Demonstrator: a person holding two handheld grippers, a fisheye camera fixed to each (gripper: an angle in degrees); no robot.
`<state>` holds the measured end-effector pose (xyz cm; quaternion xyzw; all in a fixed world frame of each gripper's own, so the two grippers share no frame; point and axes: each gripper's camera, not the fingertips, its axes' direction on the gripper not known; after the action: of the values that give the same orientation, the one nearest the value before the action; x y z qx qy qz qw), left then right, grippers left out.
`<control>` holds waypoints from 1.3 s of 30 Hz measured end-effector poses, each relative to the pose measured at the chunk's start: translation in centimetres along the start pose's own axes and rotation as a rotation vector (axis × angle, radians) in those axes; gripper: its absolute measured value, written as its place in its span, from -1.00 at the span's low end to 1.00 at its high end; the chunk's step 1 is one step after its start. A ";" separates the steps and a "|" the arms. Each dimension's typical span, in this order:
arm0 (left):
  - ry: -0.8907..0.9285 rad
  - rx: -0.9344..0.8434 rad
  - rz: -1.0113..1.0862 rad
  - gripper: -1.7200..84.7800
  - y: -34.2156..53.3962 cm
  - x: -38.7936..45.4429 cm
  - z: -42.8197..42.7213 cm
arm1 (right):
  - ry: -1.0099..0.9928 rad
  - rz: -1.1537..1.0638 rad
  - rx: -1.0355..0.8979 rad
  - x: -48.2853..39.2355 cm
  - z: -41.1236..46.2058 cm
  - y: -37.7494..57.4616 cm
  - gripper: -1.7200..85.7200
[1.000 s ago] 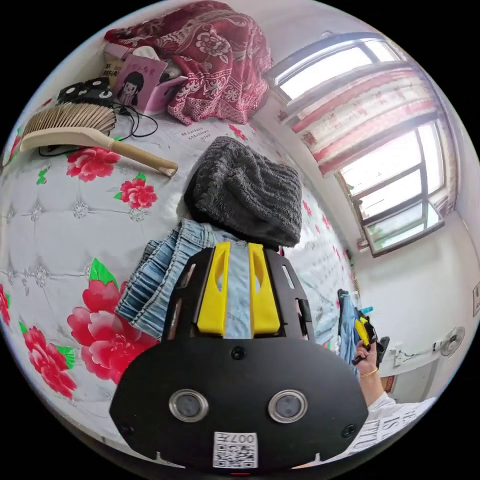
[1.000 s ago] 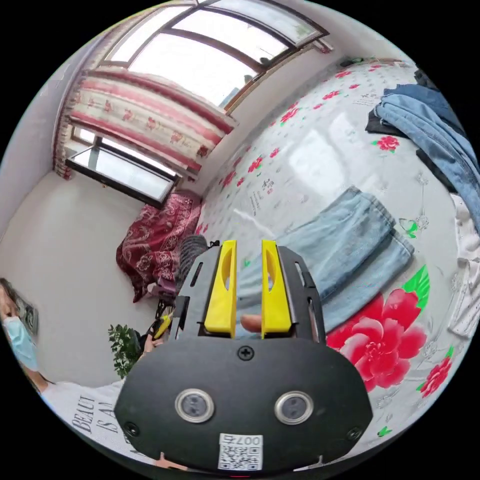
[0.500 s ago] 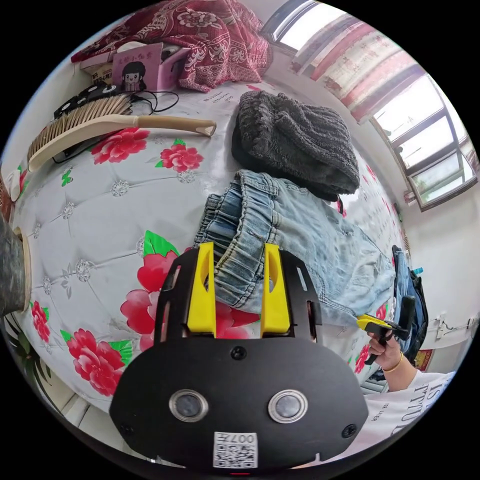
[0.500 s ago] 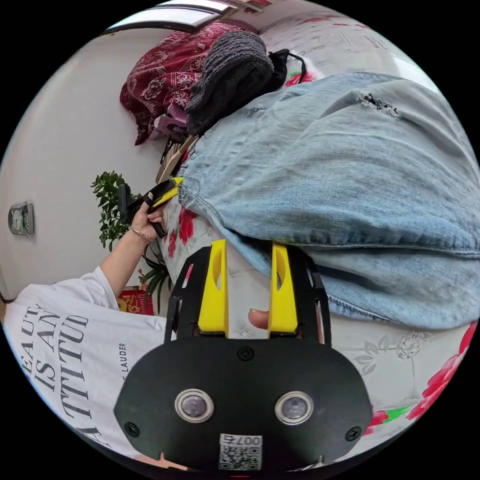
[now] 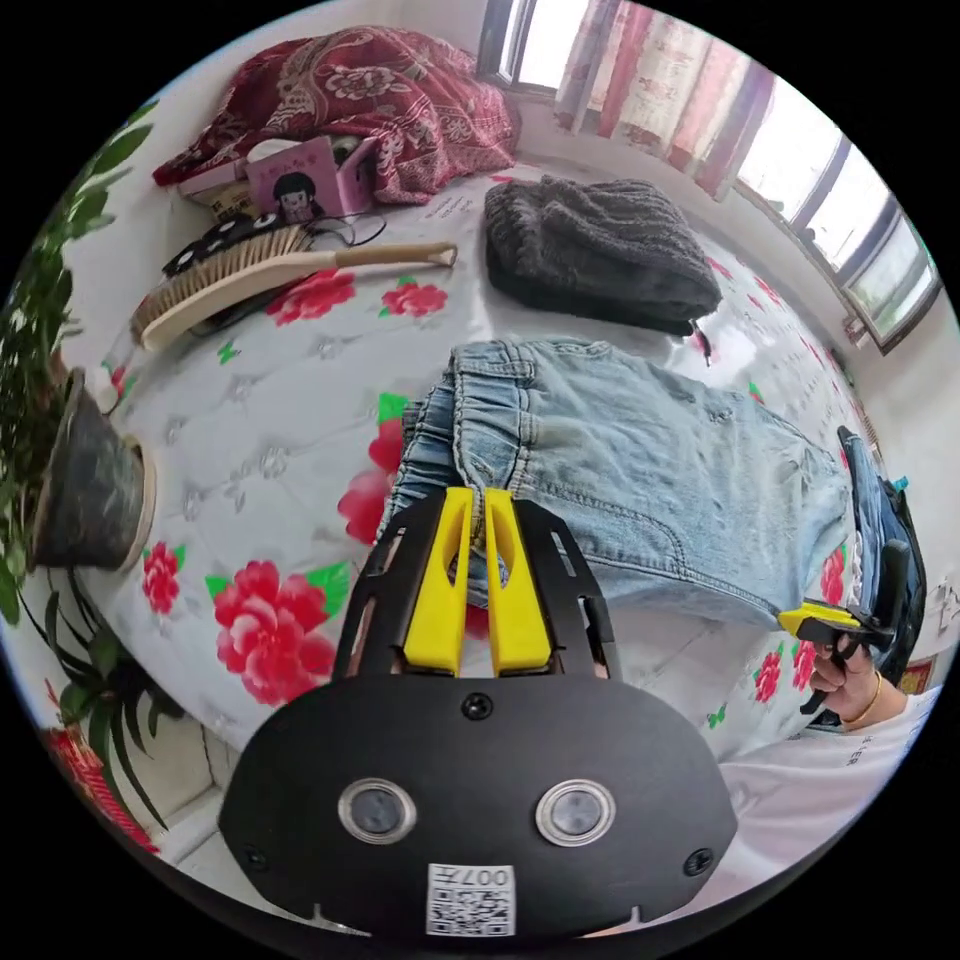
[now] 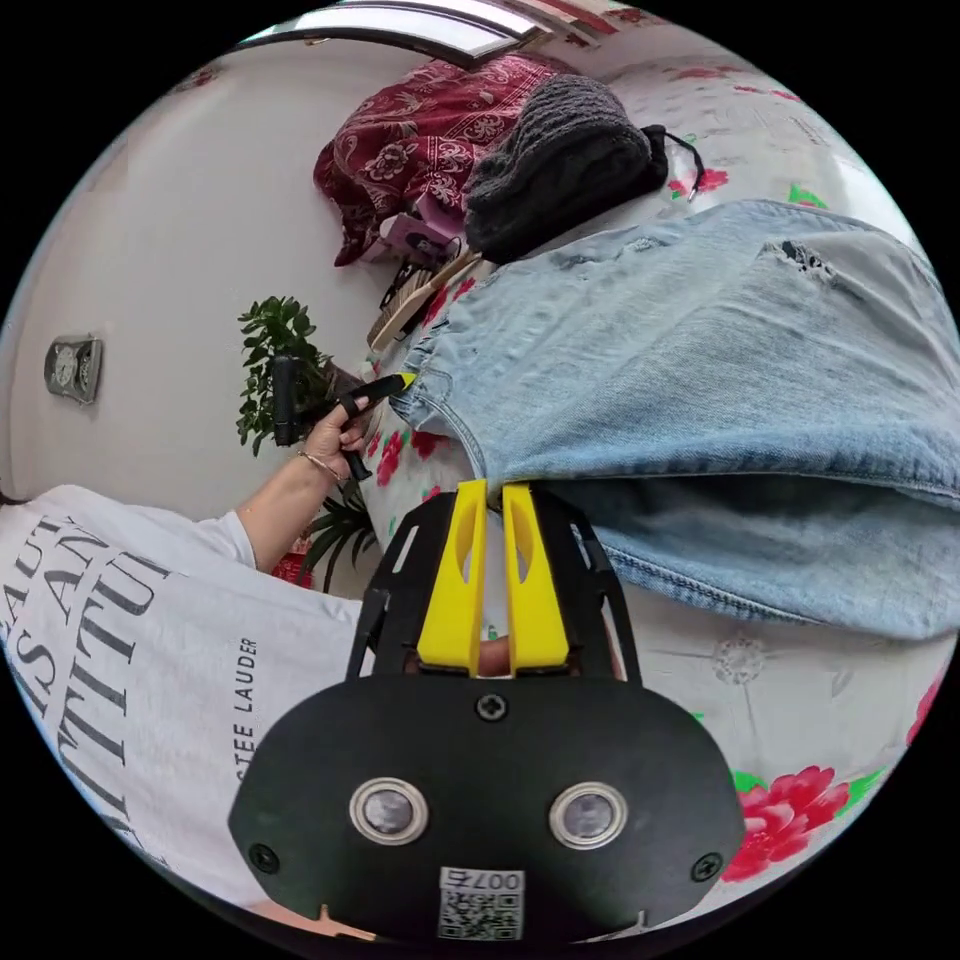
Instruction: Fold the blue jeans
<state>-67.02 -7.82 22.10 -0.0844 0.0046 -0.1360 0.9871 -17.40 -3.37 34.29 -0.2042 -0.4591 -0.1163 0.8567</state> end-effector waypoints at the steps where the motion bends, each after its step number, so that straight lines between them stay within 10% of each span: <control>1: -0.012 -0.018 -0.073 -0.95 2.4 -1.2 0.3 | -0.017 0.012 -0.037 0.2 1.0 0.3 -0.93; 7: -0.134 -0.004 -0.202 -0.80 7.6 -3.3 -4.0 | -0.094 0.052 -0.194 1.5 2.1 1.4 -0.88; 13: -0.085 0.128 0.296 -0.81 6.9 9.4 -9.3 | 0.157 0.199 0.252 6.3 -13.6 5.7 -0.84; 20: 0.208 -0.120 0.713 -0.75 8.0 29.1 -1.7 | 0.204 0.654 0.821 17.4 -27.9 12.8 -0.82; 39: 0.141 -0.152 0.796 -0.98 6.9 30.1 -5.5 | 0.226 0.656 0.808 18.8 -33.3 21.8 -0.96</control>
<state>-36.40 -10.28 15.93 -0.1391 0.1144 0.2519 0.9508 25.97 0.63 28.19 0.0231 -0.2843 0.3223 0.9026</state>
